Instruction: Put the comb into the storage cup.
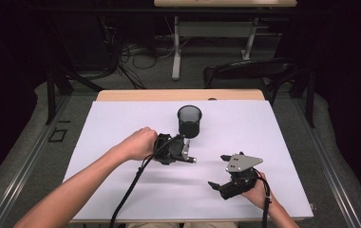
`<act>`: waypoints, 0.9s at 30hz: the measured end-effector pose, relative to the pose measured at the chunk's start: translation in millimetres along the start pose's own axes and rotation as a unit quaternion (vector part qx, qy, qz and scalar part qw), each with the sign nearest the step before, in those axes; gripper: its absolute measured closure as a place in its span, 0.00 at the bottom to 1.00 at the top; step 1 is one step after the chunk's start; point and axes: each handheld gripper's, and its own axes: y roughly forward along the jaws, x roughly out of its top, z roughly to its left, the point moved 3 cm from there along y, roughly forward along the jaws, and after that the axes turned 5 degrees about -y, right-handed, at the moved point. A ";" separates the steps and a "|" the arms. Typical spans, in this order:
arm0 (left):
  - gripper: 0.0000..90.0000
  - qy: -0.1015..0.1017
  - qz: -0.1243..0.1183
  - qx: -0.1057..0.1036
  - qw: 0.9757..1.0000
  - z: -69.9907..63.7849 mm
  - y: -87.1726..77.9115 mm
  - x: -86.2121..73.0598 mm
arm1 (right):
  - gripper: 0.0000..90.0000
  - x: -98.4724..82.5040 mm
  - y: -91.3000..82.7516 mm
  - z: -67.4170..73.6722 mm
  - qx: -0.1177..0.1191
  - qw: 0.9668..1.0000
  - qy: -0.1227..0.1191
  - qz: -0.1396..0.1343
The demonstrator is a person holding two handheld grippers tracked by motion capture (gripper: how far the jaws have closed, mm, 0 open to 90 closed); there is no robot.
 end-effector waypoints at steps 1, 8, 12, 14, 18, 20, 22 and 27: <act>0.81 0.000 -0.002 0.002 1.000 -0.6 0.6 1.2 | 0.06 0.0 0.0 0.0 0.000 1.000 0.000 0.000; 0.81 0.023 0.011 0.010 1.000 1.0 1.1 7.8 | 0.13 16.9 13.8 -3.2 0.014 1.000 -0.021 0.009; 0.81 0.029 0.010 0.008 1.000 2.9 -0.8 11.3 | 0.16 22.5 18.9 -5.2 0.016 0.999 -0.025 0.014; 0.81 0.029 0.006 0.008 1.000 3.3 -1.8 13.3 | 0.19 25.5 23.0 -6.3 0.015 0.999 -0.028 0.017; 0.81 0.036 0.008 0.009 0.999 3.9 -2.6 17.0 | 0.27 30.3 30.1 -7.5 0.019 0.999 -0.031 0.020; 0.81 0.040 0.010 0.010 0.999 4.2 -1.6 18.1 | 0.31 32.1 33.0 -7.7 0.019 0.999 -0.034 0.021; 0.81 0.044 0.016 0.014 0.999 4.7 -1.0 19.1 | 0.35 33.5 35.3 -7.8 0.021 0.999 -0.036 0.022; 0.81 0.050 0.015 0.016 0.999 4.9 -1.5 21.5 | 0.41 36.1 39.7 -9.1 0.019 0.999 -0.038 0.027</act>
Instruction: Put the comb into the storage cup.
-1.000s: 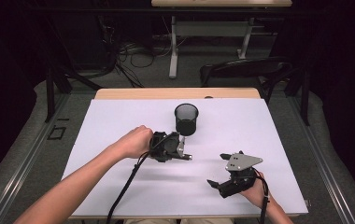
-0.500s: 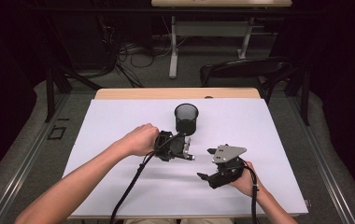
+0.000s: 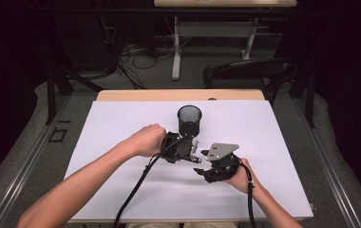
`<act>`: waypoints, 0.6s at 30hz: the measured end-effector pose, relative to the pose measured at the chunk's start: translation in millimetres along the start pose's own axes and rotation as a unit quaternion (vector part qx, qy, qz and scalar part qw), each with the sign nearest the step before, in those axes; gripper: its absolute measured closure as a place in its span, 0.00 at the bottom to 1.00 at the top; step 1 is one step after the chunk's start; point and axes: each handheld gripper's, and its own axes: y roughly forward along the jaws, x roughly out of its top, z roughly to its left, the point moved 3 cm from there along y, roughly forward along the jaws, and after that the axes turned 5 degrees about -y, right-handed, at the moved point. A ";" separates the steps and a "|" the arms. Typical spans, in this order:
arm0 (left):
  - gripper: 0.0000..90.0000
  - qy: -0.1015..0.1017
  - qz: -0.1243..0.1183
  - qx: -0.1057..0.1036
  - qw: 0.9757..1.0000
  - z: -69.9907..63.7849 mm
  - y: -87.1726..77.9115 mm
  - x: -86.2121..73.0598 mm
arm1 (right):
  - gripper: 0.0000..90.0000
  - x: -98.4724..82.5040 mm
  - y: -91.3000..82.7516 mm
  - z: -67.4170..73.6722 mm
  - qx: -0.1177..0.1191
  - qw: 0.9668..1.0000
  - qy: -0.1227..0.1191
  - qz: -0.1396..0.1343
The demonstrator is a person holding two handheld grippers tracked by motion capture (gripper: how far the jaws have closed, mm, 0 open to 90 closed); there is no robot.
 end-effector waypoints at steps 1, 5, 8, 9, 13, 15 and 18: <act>0.81 0.002 0.002 0.001 1.000 0.3 -0.3 0.5 | 0.42 0.4 0.7 -1.1 0.000 1.000 -0.002 0.001; 0.81 0.008 0.003 0.004 1.000 1.9 -2.7 2.4 | 0.48 1.6 3.3 -3.1 0.001 1.000 -0.001 0.003; 0.81 0.009 0.004 0.003 1.000 2.6 -4.1 4.0 | 0.52 2.6 6.0 -3.8 0.001 1.000 -0.002 0.005; 0.81 0.013 0.004 0.007 1.000 3.1 -4.4 4.7 | 0.54 3.0 6.6 -4.0 0.001 1.000 -0.003 0.005; 0.81 0.018 0.009 0.010 1.000 3.5 -4.2 6.5 | 0.60 4.6 8.7 -5.3 0.001 1.000 -0.005 0.007; 0.81 0.023 0.010 0.015 1.000 3.9 -3.5 7.3 | 0.63 5.4 9.5 -5.7 -0.001 1.000 -0.004 0.009; 0.81 0.020 0.006 0.017 1.000 3.4 -2.8 8.5 | 0.66 6.1 10.4 -6.1 -0.002 1.000 -0.003 0.009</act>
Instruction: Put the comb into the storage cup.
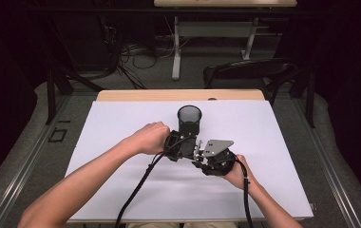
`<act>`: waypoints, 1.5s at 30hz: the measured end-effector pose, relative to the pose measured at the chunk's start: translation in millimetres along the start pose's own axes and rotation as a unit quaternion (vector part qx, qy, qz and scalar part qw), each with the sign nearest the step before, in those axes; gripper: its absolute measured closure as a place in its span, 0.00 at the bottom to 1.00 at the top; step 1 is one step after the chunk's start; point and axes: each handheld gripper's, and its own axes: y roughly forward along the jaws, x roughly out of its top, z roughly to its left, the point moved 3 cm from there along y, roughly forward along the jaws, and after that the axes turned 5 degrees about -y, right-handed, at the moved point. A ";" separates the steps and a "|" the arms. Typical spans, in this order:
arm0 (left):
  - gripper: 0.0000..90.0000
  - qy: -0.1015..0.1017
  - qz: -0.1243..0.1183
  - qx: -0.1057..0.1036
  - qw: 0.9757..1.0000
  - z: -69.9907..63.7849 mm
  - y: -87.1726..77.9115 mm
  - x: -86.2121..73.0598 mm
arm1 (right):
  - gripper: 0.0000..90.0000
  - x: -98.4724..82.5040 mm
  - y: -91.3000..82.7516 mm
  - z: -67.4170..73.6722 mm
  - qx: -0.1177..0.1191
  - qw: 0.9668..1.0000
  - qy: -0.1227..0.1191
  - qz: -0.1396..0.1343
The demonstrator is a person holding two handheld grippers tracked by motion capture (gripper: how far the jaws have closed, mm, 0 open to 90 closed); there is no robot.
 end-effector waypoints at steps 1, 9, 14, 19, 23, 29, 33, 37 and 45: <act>0.81 -0.010 -0.007 -0.006 1.000 -1.3 0.8 0.5 | 0.67 0.2 0.1 0.0 0.000 1.000 0.002 0.002; 0.81 0.011 0.002 0.000 1.000 -0.2 -1.0 2.7 | 0.74 0.6 3.1 -0.8 0.001 1.000 0.002 -0.005; 0.81 0.023 0.007 0.011 1.000 0.2 -2.5 3.3 | 0.76 0.2 4.4 -0.9 0.002 1.000 0.004 -0.006; 0.81 0.043 0.020 0.023 0.999 -1.9 -4.0 4.5 | 0.80 -0.9 5.3 0.3 0.011 1.000 -0.004 -0.010; 0.80 0.059 0.021 0.027 0.998 -2.7 -5.8 5.2 | 0.81 -2.0 5.1 1.5 0.014 1.000 -0.004 -0.028; 0.79 0.077 0.025 0.029 0.996 -3.0 -7.0 5.9 | 0.81 -3.7 2.6 1.2 0.013 0.999 -0.007 -0.046; 0.73 0.078 0.029 0.036 0.996 -1.6 -6.2 6.3 | 0.81 -0.4 -0.7 3.0 0.012 0.998 -0.012 -0.058; 0.63 0.064 0.017 0.037 0.997 0.3 -4.5 6.3 | 0.81 0.2 -1.1 5.0 0.012 0.998 -0.015 -0.058; 0.27 0.000 -0.053 0.050 0.997 6.0 -22.3 -2.4 | 0.81 -1.4 -1.2 3.0 -0.001 0.998 -0.012 -0.058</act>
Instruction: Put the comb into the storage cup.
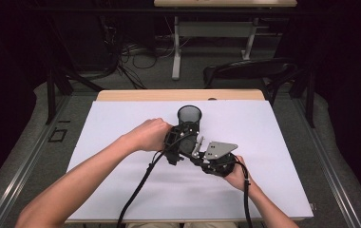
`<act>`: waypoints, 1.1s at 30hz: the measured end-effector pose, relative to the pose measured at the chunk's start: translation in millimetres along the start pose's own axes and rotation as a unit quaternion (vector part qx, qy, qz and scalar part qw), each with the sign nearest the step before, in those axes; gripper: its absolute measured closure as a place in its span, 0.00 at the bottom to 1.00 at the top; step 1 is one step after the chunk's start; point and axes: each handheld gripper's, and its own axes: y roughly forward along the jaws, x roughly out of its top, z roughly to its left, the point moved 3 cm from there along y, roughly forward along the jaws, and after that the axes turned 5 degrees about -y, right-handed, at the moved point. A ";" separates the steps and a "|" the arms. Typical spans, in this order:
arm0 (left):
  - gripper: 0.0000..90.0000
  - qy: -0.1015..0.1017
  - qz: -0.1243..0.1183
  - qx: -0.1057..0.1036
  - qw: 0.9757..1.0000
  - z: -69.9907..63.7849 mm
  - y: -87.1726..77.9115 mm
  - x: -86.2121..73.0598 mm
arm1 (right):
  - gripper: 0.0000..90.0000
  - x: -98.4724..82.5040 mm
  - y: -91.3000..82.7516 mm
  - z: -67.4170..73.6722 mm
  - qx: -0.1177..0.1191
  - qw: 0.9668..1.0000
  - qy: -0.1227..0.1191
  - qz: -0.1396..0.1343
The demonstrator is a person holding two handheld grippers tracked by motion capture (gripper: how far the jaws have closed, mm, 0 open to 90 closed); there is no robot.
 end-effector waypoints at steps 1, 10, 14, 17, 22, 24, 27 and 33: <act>0.24 -0.016 -0.013 -0.003 1.000 -0.3 -1.6 -2.6 | 0.81 -0.6 0.0 -0.4 -0.004 1.000 0.000 0.002; 0.09 -0.073 -0.054 0.004 0.996 -0.3 -8.2 -19.7 | 0.81 -10.1 1.5 -5.7 -0.019 1.000 0.010 0.019; 0.00 -0.109 -0.074 0.009 0.991 -3.4 -10.7 -25.4 | 0.81 -12.8 2.0 -8.3 -0.024 0.999 0.019 0.020; 0.00 -0.123 -0.082 0.012 0.989 -7.5 -11.4 -30.3 | 0.81 -14.4 1.7 -9.0 -0.028 0.999 0.022 0.024; 0.00 -0.151 -0.098 0.019 0.983 -14.1 -15.6 -39.8 | 0.81 -15.9 0.3 -9.6 -0.036 0.999 0.021 0.026; 0.00 -0.166 -0.102 0.024 0.981 -16.9 -16.7 -44.0 | 0.81 -16.1 -0.6 -9.9 -0.040 0.999 0.023 0.025; 0.00 -0.187 -0.106 0.030 0.976 -21.2 -16.9 -51.0 | 0.81 -15.9 -1.4 -10.2 -0.046 0.998 0.022 0.025; 0.00 -0.223 -0.119 0.036 0.967 -32.5 -13.2 -65.1 | 0.81 -15.6 -2.8 -10.4 -0.053 0.998 0.025 0.024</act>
